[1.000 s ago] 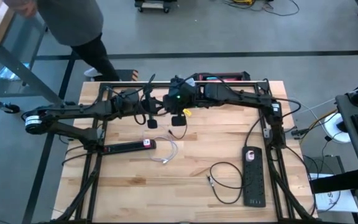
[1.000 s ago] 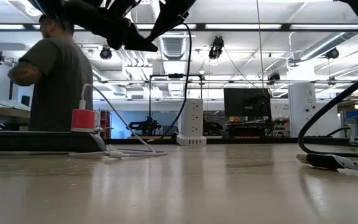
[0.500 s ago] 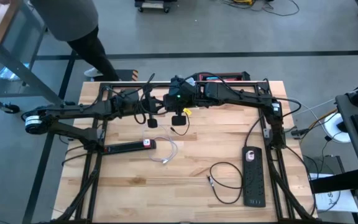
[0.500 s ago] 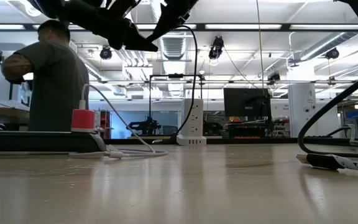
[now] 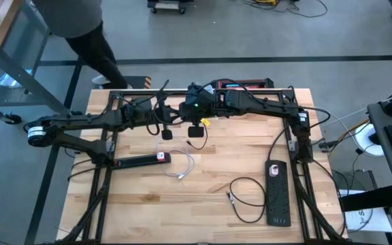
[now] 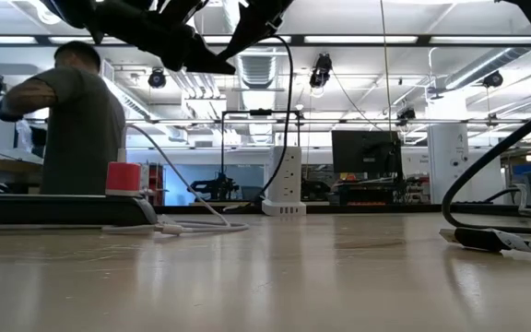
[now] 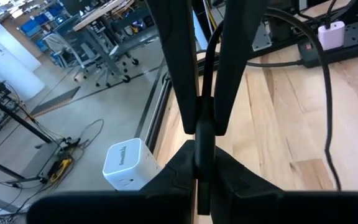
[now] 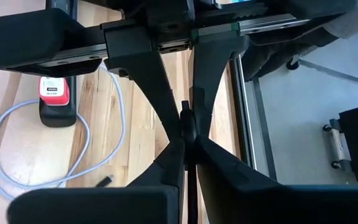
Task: Insert USB
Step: Insert the black charger cable into the white outlet extension
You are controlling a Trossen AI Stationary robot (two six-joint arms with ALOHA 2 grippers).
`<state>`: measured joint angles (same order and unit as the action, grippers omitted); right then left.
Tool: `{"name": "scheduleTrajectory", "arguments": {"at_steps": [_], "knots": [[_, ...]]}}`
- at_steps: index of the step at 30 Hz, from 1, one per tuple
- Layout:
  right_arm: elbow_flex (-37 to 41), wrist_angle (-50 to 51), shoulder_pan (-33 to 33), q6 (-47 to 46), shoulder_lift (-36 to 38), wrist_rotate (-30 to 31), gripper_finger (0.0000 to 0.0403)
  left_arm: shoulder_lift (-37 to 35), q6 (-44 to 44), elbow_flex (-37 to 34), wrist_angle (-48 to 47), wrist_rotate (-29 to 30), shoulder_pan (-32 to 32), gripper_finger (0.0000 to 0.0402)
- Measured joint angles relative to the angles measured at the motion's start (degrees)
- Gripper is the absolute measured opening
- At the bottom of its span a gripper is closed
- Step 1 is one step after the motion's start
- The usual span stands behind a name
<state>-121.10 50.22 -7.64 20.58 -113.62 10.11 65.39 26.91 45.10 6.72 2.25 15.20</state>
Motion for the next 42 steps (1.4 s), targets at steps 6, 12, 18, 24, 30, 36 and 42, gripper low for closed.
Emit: {"name": "scheduleTrajectory", "arguments": {"at_steps": [6,12,18,24,30,36,42], "knots": [[0.0,-0.6,0.1,-0.3,0.3,0.0,0.0036,-0.2,-0.3,0.0,0.3,-0.2,0.0,0.0004],[0.1,-1.9,1.5,3.4,1.4,0.0,0.0039,-1.8,-1.6,0.1,0.9,-2.5,-0.2,0.0004],[0.1,-3.9,2.5,4.9,2.5,-0.4,0.003,-4.1,-2.5,0.1,1.2,-7.7,-0.7,0.0004],[0.1,-6.4,2.8,5.7,2.7,-4.9,0.0036,-6.2,-2.5,-0.8,1.5,-8.2,-1.7,0.0004],[0.1,-8.0,2.9,5.0,2.7,-5.6,0.0041,-7.0,-2.5,-1.0,1.5,-8.7,-2.2,0.0004],[0.1,-8.2,3.0,4.8,2.7,-5.9,0.0011,-7.0,-2.4,-1.0,1.3,-8.8,-2.4,0.0008],[0.1,-7.7,3.2,2.6,3.0,-7.9,0.0006,-7.3,-3.9,-1.0,1.4,-9.2,-2.9,0.0032]]}}
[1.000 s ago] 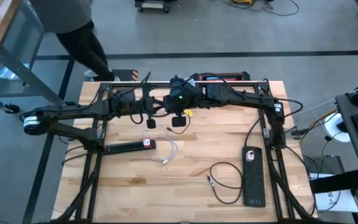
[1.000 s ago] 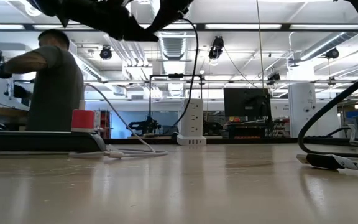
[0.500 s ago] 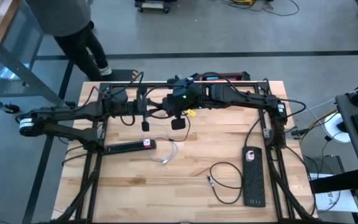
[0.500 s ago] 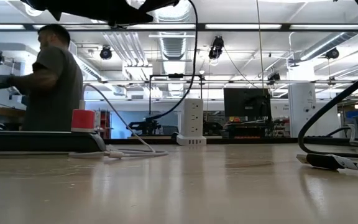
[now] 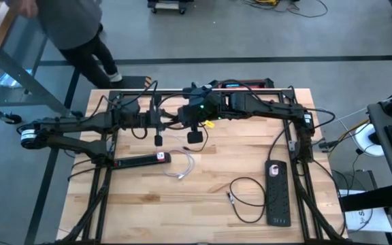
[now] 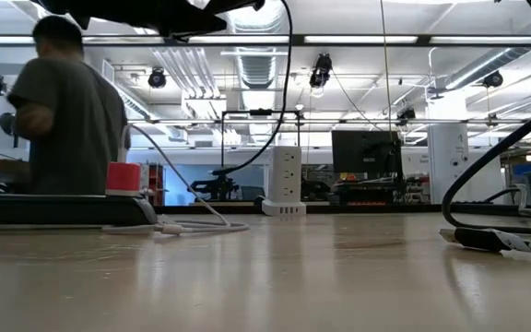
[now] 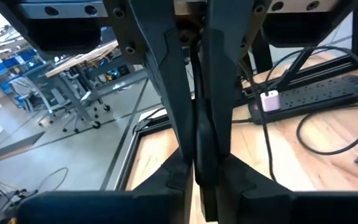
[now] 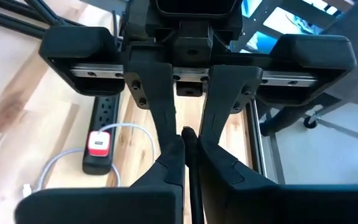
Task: Insert USB
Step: Insert the black charger cable into the white outlet extension
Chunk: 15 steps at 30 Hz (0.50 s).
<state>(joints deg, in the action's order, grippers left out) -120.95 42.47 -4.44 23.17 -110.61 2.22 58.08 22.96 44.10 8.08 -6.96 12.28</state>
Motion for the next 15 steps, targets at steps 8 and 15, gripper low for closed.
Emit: {"name": "scheduleTrajectory", "arguments": {"at_steps": [8,15], "knots": [[6.4,-1.7,0.8,-2.9,6.7,-1.2,0.0005,-0.7,0.3,-0.6,-1.9,0.2,0.0,0.0087],[26.3,-15.5,1.5,-6.3,20.0,-4.2,0.0005,0.0,1.2,-1.2,-1.5,1.6,0.3,0.0135]]}}
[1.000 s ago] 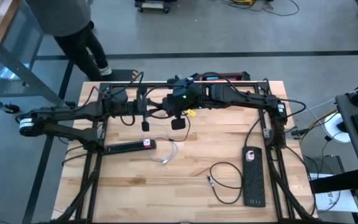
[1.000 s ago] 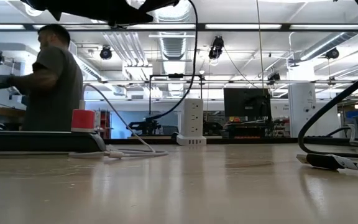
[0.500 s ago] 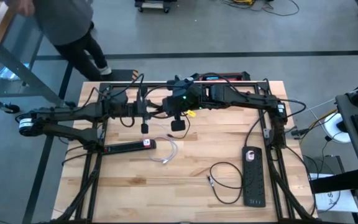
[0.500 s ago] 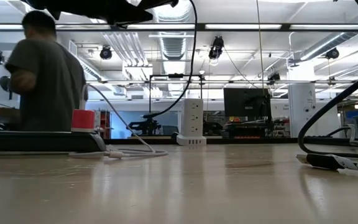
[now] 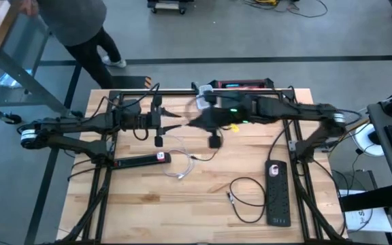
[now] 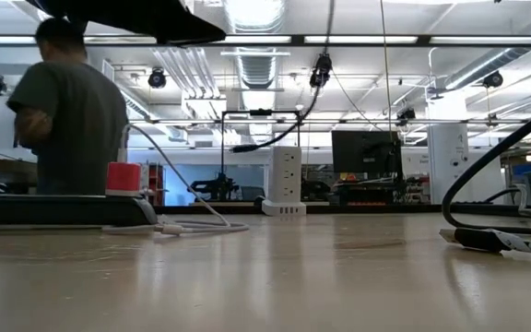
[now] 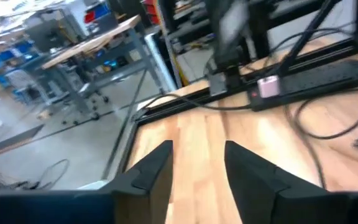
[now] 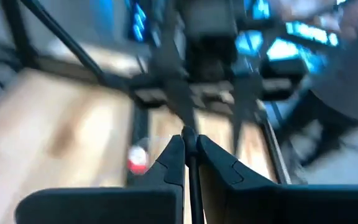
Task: Insert USB
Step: Insert the black charger cable into the white outlet extension
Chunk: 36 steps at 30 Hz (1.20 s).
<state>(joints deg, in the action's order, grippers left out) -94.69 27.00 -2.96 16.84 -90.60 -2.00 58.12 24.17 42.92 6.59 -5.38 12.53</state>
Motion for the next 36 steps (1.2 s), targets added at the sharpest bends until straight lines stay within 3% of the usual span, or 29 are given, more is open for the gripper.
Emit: {"name": "scheduleTrajectory", "arguments": {"at_steps": [6,10,15,19,24,27,30,36], "knots": [[22.3,-25.4,0.5,-7.0,13.8,-15.1,0.0005,0.7,0.8,0.0,0.3,3.7,0.0,0.0166],[33.8,-40.3,0.5,-13.2,18.7,-24.1,0.0005,1.4,-0.7,0.0,0.5,10.1,0.0,0.0182],[43.9,-58.5,0.5,-19.8,20.2,-32.7,0.0005,2.8,-2.6,0.0,1.4,13.0,0.0,0.0202],[47.8,-64.8,0.5,-22.5,20.7,-34.6,0.0005,5.0,-7.1,0.2,4.1,12.3,0.8,0.0221],[49.2,-61.9,-0.2,-23.8,21.1,-33.5,0.0007,9.6,-13.8,2.3,3.3,10.6,5.4,0.0244],[49.2,-55.3,-1.1,-23.3,22.1,-29.6,0.0008,14.8,-16.7,5.4,0.8,7.0,9.0,0.0253],[49.2,-45.8,-1.9,-21.4,23.3,-22.7,0.0006,21.4,-18.0,10.4,-0.7,6.3,11.8,0.0257],[49.5,-30.7,-2.1,-16.9,24.5,-1.1,0.0005,36.1,-15.2,24.8,-9.2,6.3,14.6,0.0258]]}}
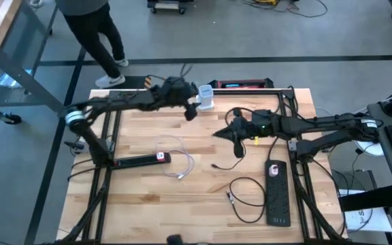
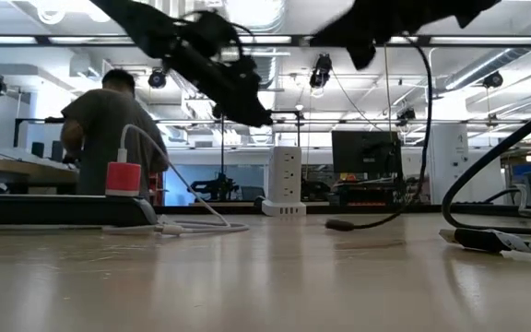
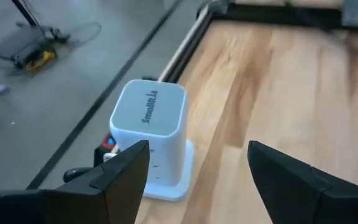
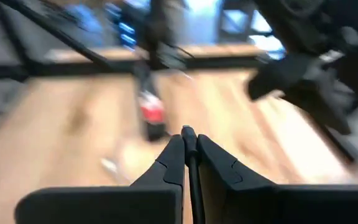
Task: Insert USB
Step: Insert the black charger cable into the white outlet extension
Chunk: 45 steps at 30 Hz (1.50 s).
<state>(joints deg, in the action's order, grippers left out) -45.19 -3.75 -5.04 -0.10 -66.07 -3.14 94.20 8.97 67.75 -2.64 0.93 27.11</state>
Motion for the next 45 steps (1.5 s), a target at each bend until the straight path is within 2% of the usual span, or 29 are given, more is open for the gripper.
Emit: {"name": "scheduleTrajectory", "arguments": {"at_steps": [3,6,13,15,17,22,25,29,35,40,42,45], "knots": [[0.3,4.4,0.0,1.5,0.1,7.2,0.0005,5.6,3.5,7.1,-5.0,1.0,0.8,0.0263],[0.7,7.7,0.0,3.0,-0.1,11.0,0.0005,8.8,4.9,12.1,-8.4,4.1,1.3,0.0274],[2.6,8.9,0.0,9.2,-0.1,11.3,0.0005,9.4,8.1,15.2,-9.3,3.3,1.4,0.0307],[2.6,9.3,0.0,12.8,-0.1,12.8,0.0005,9.2,8.6,15.2,-9.4,-2.6,1.2,0.0314],[2.6,9.0,0.0,18.2,-0.1,15.1,0.0005,9.2,9.2,15.1,-9.6,-11.7,0.9,0.0318],[2.6,9.2,1.0,54.2,-0.1,18.2,0.0005,9.2,11.6,15.0,-14.1,-38.6,-1.0,0.0318],[2.6,5.6,2.0,70.9,-0.7,18.1,0.0005,9.1,9.4,15.0,-14.4,-46.6,-0.9,0.0314],[2.1,1.1,2.8,82.6,-2.1,18.2,0.0005,9.1,5.3,14.9,-14.4,-50.8,-0.9,0.0311],[0.3,-0.5,2.7,90.8,-5.5,18.4,0.0005,9.1,0.5,14.9,-13.3,-60.3,-2.0,0.0308],[-0.8,-1.0,3.4,98.2,-7.5,20.0,0.0005,9.1,-3.3,14.9,-13.4,-58.5,-4.3,0.0266],[-1.3,-0.6,4.1,99.5,-7.9,20.7,0.0005,9.0,-5.1,14.9,-13.5,-55.8,-4.8,0.0241],[-1.9,0.0,6.0,100.2,-8.0,21.3,0.0005,8.8,-6.9,14.9,-13.4,-55.7,-4.9,0.0208]]}}
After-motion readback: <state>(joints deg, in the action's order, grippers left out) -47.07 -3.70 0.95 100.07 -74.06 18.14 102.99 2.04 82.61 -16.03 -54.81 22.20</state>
